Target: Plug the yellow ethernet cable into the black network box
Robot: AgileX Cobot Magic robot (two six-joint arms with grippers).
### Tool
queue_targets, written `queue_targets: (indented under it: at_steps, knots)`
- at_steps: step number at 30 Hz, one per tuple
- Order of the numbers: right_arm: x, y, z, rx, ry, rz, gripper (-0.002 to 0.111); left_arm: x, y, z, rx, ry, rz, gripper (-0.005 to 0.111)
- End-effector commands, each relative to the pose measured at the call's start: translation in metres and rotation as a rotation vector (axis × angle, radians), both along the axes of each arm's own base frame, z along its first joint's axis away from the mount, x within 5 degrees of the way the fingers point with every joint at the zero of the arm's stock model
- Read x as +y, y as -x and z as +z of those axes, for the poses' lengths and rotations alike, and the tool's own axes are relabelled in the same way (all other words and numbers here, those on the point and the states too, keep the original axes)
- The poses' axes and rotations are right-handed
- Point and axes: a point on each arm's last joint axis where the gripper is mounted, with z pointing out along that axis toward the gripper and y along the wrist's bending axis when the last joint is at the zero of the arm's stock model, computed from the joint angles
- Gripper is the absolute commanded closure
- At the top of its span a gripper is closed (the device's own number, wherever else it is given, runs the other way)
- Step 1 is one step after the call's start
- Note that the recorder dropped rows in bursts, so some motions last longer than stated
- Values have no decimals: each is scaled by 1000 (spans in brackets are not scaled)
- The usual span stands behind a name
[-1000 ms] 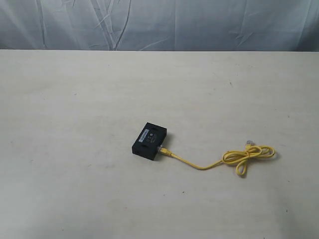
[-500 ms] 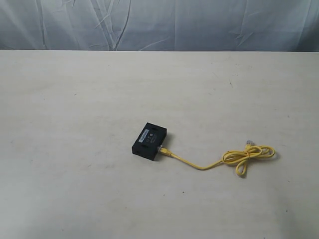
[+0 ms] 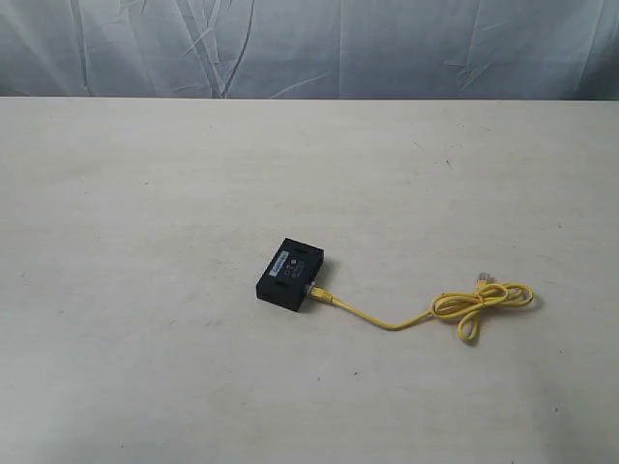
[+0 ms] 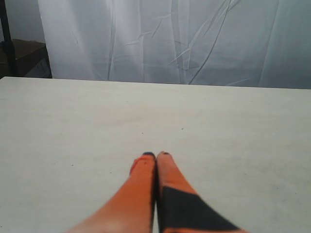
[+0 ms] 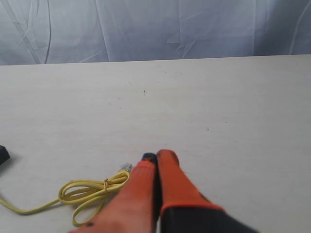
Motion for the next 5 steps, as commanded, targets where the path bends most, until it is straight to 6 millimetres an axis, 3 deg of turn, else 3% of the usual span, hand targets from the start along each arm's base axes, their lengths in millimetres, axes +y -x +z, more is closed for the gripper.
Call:
queue_targets:
  at_steps: [1,5]
  knots:
    - [0,0,0,-11,5,3,108,0,0,-1,-7,1,3,107]
    - [0,0,0,-11,5,3,108,0,0,-1,-7,1,3,107]
